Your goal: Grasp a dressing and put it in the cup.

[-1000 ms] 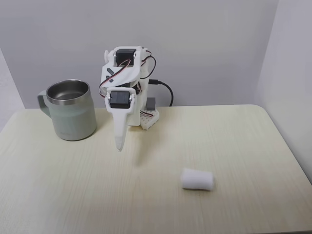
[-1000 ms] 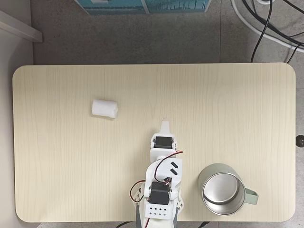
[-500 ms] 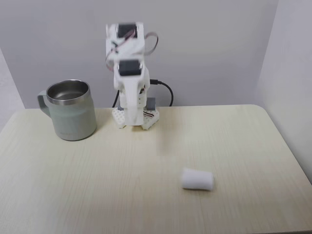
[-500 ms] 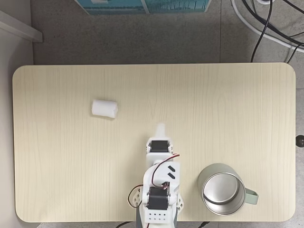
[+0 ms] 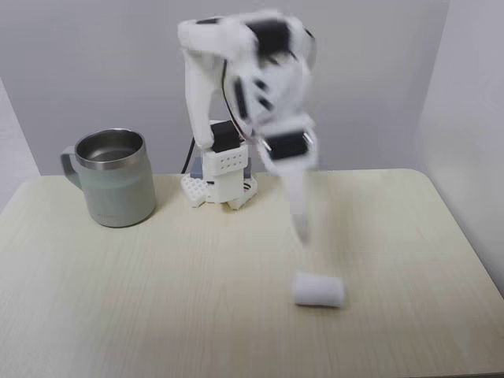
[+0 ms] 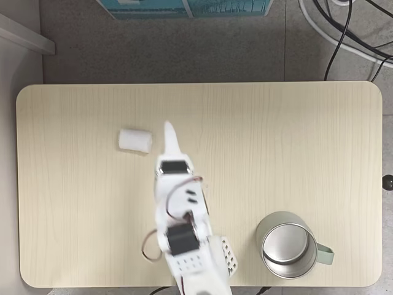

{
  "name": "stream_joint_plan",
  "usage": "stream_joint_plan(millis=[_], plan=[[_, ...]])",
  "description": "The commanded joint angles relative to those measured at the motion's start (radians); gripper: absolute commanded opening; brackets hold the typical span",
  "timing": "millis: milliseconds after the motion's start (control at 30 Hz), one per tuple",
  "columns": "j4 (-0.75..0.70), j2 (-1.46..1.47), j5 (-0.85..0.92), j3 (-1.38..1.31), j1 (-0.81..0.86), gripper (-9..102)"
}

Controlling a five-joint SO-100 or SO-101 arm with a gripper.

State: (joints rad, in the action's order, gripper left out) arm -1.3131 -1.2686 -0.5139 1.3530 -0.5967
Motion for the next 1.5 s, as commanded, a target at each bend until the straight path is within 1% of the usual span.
stream_joint_plan(millis=[0, 200, 333, 567, 667, 800, 1000, 1133, 1267, 1400, 1467], plan=[[0.051, -0.158, -0.031, 0.054, -0.061, 31], [0.094, -0.385, -0.029, 0.052, -0.143, 31], [0.115, -0.489, -0.02, 0.052, -0.141, 31], [0.192, -0.54, 0.015, 0.029, -0.106, 28], [0.201, -0.538, 0.021, 0.028, -0.104, 24], [0.227, -0.537, 0.071, 0.015, -0.104, 13], [0.25, -0.512, 0.129, -0.014, -0.123, 1], [0.258, -0.494, 0.129, -0.028, -0.121, 0], [0.21, -0.393, 0.14, -0.028, -0.109, 0], [0.104, -0.17, 0.176, 0.012, -0.066, 0], [0.021, -0.084, 0.198, 0.084, -0.028, 0]])
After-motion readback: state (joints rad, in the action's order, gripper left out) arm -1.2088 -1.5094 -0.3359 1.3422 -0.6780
